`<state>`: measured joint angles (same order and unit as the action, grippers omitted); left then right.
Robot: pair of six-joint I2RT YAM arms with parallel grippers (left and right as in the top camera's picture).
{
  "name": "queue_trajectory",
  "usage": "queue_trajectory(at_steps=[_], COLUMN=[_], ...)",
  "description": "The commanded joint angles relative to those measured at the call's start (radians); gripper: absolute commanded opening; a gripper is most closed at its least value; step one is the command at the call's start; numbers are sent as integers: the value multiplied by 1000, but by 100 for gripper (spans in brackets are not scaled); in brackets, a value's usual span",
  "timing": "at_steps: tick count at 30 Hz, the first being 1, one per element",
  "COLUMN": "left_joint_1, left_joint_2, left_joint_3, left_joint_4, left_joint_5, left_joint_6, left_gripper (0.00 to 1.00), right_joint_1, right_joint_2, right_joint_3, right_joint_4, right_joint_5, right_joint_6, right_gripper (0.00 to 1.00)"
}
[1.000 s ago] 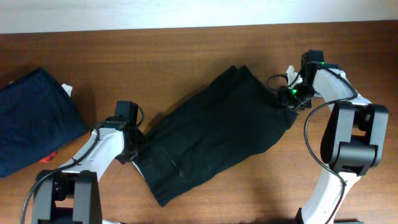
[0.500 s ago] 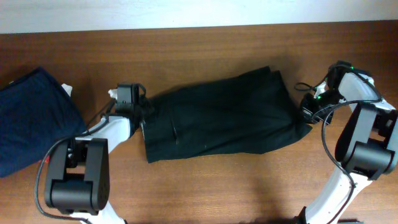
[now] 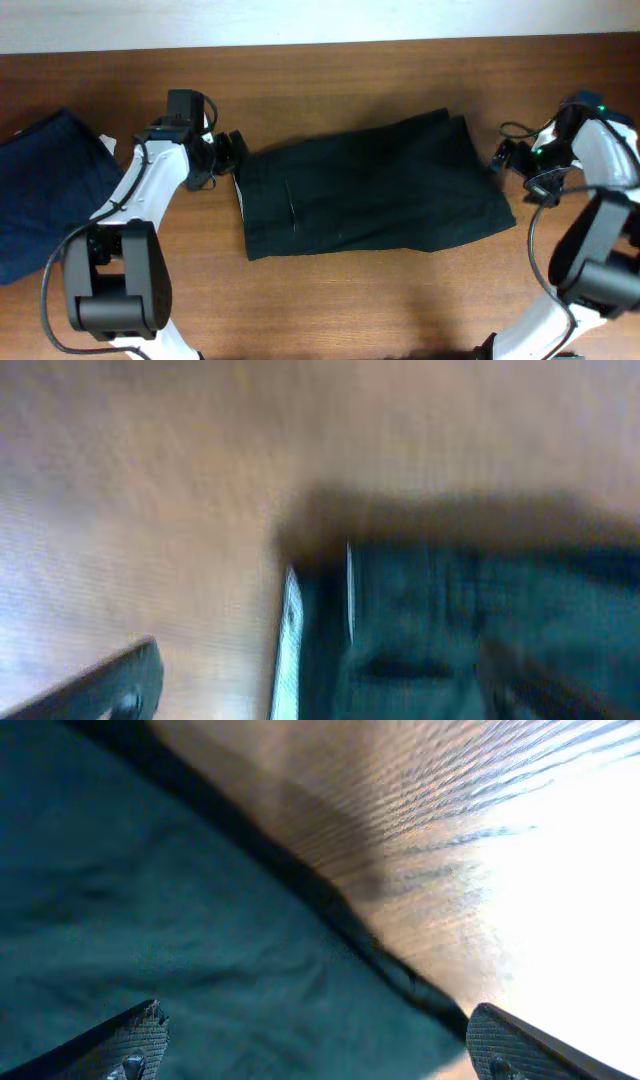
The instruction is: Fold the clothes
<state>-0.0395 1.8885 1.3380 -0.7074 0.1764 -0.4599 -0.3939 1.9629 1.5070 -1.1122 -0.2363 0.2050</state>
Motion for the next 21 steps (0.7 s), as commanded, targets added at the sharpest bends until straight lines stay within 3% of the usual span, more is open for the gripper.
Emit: queue_trajectory(at_steps=[1,8,11,12,13,14,16,17,20,21], left_joint_1=[-3,-71,-76,-77,-80,-87,-97,-96,-76,-58], left_joint_2=[-13,-13,-13,-12,-12,-11,-11,-11,-19,-26], left_joint_3=[-5,-187,-309,-342,-375,-406,-427,-427,-417,-397], left_joint_4=[-113,-101,23,77,136,188,200,192,177,145], left_joint_5=[175,153,125,150,208,273,288,288,288,287], left_joint_6=[32,47,50,56,76,97,99,99,99,99], left_gripper=[99,99,96,91,73,61,13,0,0,0], right_joint_1=[5,58,100,108,118,125,140,146,167,181], right_joint_2=[-122,-251,-250,-250,-250,-250,-250,-250,-249,-248], right_joint_3=[3,2,2,2,2,2,2,2,2,1], right_joint_4=[-13,-84,-111,-114,-116,-117,-120,-120,-117,-114], right_joint_5=[-9,-25,-21,-22,-21,-21,-17,-18,-19,-21], right_joint_6=[-37,-86,-86,-86,-86,-86,-86,-90,-132,-151], right_gripper=[99,99,99,99,99,99,99,99,99,91])
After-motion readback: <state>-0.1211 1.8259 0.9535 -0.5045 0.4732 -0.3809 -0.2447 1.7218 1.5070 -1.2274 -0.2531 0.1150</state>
